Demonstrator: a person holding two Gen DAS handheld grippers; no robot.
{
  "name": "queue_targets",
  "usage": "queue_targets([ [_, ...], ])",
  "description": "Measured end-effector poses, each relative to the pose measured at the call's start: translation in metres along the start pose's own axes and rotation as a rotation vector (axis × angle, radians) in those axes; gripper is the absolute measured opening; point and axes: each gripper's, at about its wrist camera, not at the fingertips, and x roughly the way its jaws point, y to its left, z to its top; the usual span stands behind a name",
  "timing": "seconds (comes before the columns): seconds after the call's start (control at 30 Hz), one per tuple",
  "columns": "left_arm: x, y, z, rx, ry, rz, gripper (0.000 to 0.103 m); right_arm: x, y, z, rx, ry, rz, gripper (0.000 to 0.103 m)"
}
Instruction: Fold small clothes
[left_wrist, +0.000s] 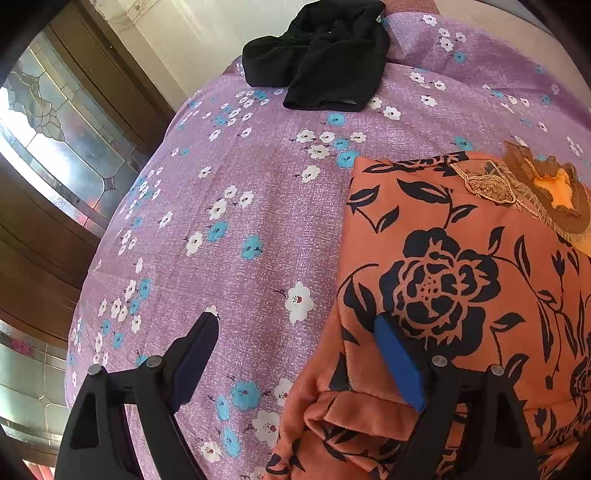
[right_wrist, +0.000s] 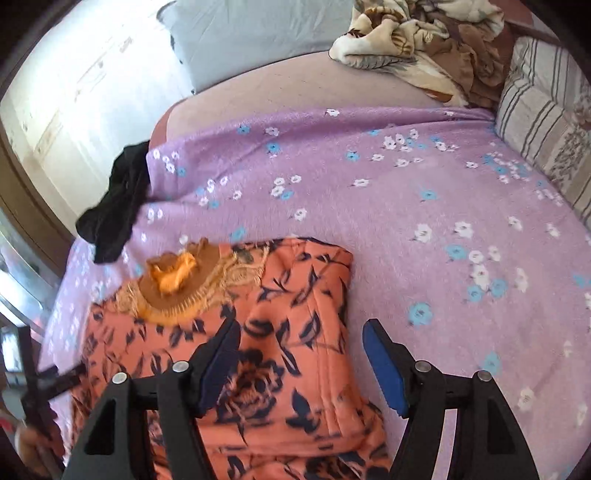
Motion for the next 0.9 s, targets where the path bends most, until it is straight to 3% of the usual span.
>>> queue_targets([
  [0.17,0.003,0.003,-0.001,-0.008,0.006,-0.008,0.087,0.023,-0.011,0.009,-0.016,-0.022,-0.056,0.068],
  [0.23,0.003,0.002,-0.001,-0.006,0.003,-0.002,0.087,0.028,-0.020,0.013,-0.002,-0.044,0.002,0.064],
  [0.27,0.002,0.001,-0.001,-0.002,0.000,0.004,0.087,0.031,-0.022,0.015,-0.003,-0.041,0.007,0.061],
  [0.33,0.002,-0.002,-0.002,0.008,-0.008,0.016,0.087,0.043,-0.015,0.017,-0.039,-0.010,0.018,0.044],
  [0.47,0.003,-0.002,0.000,0.018,-0.017,0.025,0.087,0.057,-0.001,0.010,-0.139,0.094,-0.077,0.034],
  [0.53,0.002,0.003,0.002,-0.014,-0.021,0.028,0.087,0.051,0.006,0.010,-0.179,0.110,-0.073,0.021],
  [0.63,-0.007,0.007,0.006,-0.040,-0.074,0.085,0.087,0.029,0.016,0.010,-0.239,0.073,-0.096,0.016],
  [0.73,-0.017,0.009,0.009,-0.056,-0.130,0.113,0.087,0.013,0.006,0.014,-0.216,0.013,-0.103,0.016],
  [0.83,-0.023,0.004,0.010,-0.035,-0.163,0.112,0.087,0.031,-0.009,0.013,-0.185,0.061,-0.122,0.016],
  [0.9,-0.015,-0.006,0.009,0.009,-0.138,0.107,0.087,0.055,-0.024,0.013,-0.126,0.126,-0.123,0.016],
])
